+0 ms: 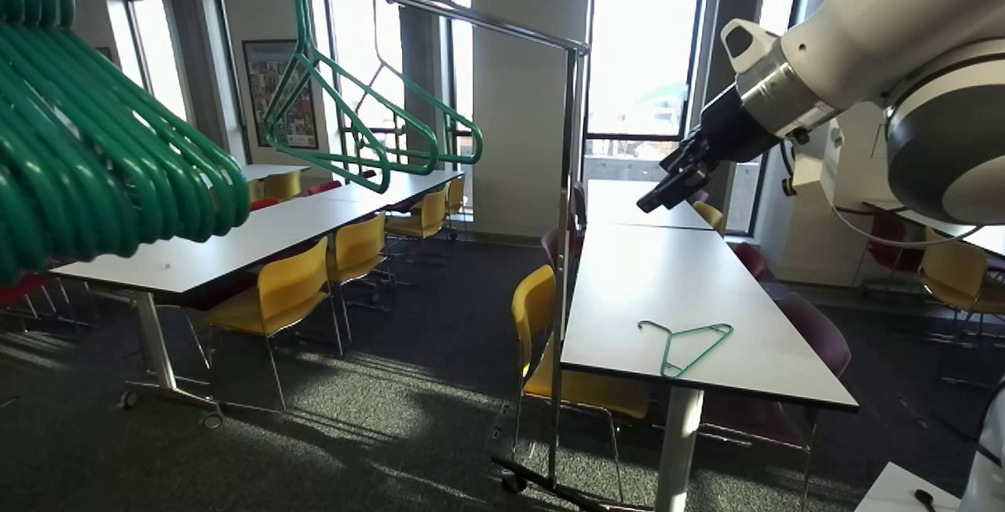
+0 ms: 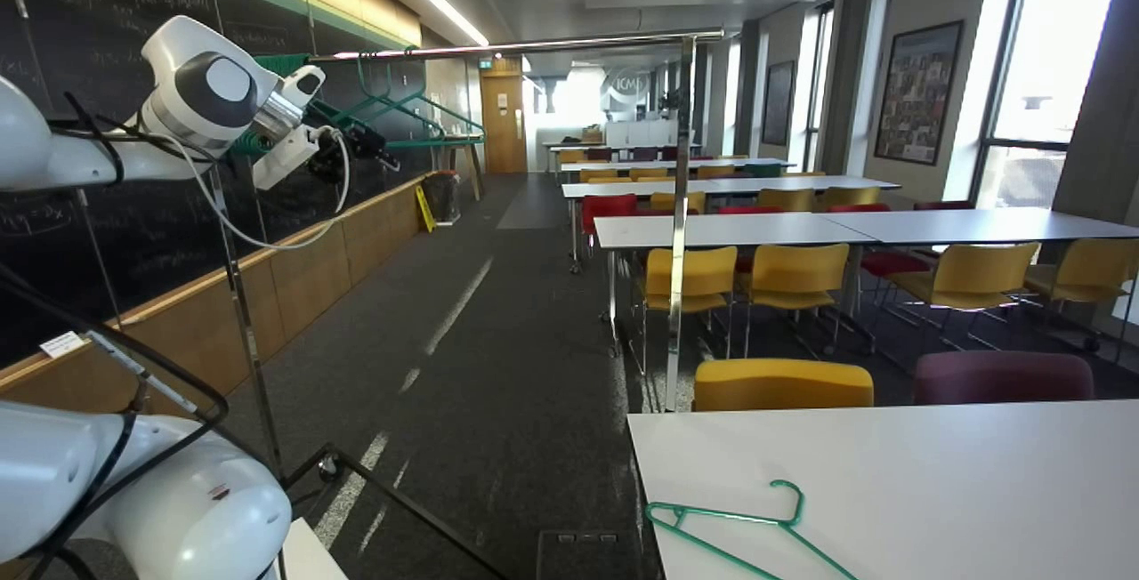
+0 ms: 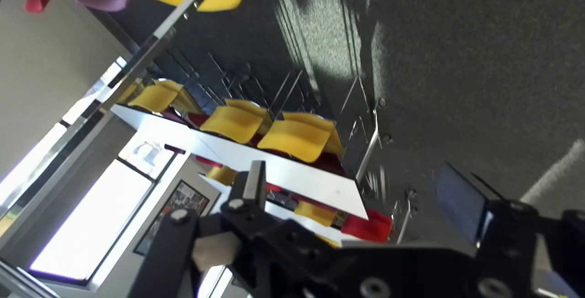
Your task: Remove the coat hanger from the rack
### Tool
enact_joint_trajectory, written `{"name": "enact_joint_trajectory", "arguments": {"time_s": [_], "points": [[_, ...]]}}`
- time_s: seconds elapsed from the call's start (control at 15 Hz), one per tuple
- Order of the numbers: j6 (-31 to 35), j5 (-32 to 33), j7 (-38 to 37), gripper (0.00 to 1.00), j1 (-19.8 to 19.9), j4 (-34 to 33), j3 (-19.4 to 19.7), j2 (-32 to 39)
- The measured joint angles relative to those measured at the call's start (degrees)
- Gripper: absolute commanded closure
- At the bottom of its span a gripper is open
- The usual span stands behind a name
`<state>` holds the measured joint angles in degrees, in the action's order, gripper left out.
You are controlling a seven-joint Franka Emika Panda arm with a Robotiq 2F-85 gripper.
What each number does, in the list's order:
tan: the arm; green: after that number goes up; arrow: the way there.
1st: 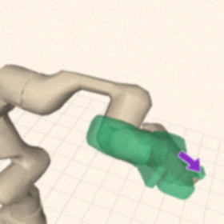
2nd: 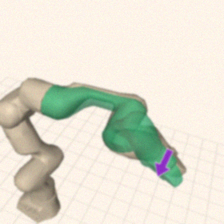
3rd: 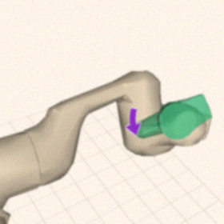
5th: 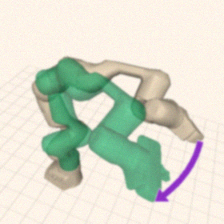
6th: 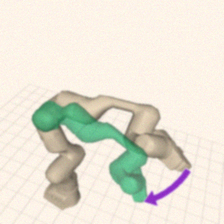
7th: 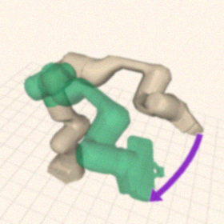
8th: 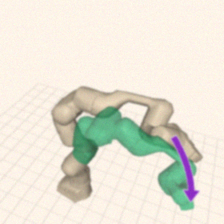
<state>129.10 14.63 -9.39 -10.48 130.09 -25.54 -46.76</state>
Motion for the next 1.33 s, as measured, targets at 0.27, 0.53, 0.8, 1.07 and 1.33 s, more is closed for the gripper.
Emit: {"name": "enact_joint_trajectory", "arguments": {"time_s": [0.27, 0.53, 0.8, 1.07, 1.33], "points": [[7.29, -5.33, 0.25, 0.00, -2.06, -0.01, 3.46, 0.54], [7.67, -5.83, 0.25, 0.00, -3.30, -0.01, 4.86, 1.06], [6.57, -5.37, 0.41, 0.00, -2.92, 0.23, 4.45, 1.10], [5.48, -3.44, 5.49, 0.00, -3.04, -0.38, 3.49, 2.66], [12.05, 1.92, 8.69, 0.00, -2.62, -2.81, 0.53, 6.28]]}}
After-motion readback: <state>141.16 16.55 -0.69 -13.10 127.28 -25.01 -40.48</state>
